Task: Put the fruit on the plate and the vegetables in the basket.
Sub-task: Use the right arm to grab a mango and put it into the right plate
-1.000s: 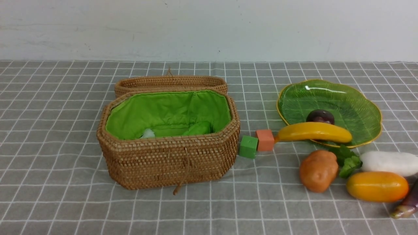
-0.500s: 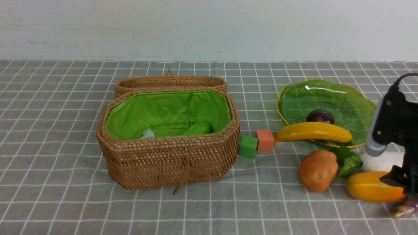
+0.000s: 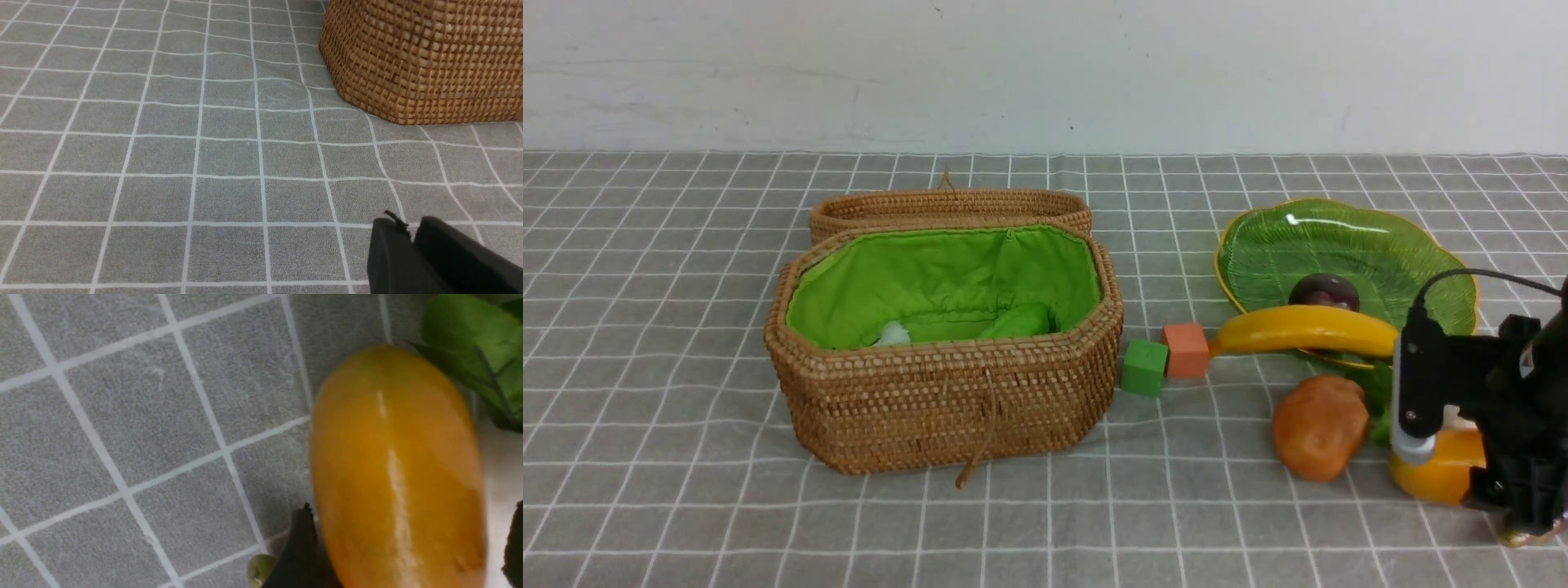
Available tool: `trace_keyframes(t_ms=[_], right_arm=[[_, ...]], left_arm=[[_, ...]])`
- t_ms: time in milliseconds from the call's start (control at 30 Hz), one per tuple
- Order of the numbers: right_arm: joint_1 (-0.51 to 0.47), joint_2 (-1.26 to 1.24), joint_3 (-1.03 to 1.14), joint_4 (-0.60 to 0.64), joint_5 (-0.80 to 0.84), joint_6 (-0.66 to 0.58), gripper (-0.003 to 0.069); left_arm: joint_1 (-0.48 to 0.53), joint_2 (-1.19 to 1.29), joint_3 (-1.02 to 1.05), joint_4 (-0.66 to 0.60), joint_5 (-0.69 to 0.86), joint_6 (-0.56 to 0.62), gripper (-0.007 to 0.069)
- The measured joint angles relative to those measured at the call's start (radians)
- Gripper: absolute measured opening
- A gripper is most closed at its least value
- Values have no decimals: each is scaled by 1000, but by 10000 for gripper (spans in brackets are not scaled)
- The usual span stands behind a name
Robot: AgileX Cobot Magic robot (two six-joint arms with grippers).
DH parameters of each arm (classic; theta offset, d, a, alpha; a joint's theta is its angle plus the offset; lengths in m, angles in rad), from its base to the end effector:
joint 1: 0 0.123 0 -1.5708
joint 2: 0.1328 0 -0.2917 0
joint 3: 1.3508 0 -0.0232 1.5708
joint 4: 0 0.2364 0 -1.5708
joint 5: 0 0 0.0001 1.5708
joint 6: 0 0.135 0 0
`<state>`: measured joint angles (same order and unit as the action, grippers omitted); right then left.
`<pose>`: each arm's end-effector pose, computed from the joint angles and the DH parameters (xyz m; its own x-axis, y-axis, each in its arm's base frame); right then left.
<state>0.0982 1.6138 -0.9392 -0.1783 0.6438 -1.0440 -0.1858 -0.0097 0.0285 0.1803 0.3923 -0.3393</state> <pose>0.3062 0.0157 0.1722 -0.2933 -0.9554 -0.0345 -0.8908 0.2862 -0.3530 0.0731 -0.0043 0.1559 -0.3235 -0.1134 -0.9394 0.0658 0.9877 -0.1418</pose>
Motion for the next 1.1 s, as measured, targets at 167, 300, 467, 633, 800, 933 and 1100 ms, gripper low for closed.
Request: trace_keyframes(t_ms=[167,300,467,633,800,933,1100], right_arm=[[0,20,-2,-5,-4,0,465],[1,20,-4,-6,1,0,463],[1,11,-4,8,33,-3,463],[1,-27,-28,88,115,-48,463],[1,-72,-134,236,204,-51,463],[-21,-68,-279,329,230,12,463],[-97,41,-492,398,204,176,463]], left_arm=[[0,0,0,0,0,0,90],[0,0,0,0,0,0,92],[0,0,0,0,0,0,99],[0,0,0,0,0,0,106],[0,0,0,0,0,0,112],[0,0,0,0,0,0,113],[0,0,0,0,0,0,121]])
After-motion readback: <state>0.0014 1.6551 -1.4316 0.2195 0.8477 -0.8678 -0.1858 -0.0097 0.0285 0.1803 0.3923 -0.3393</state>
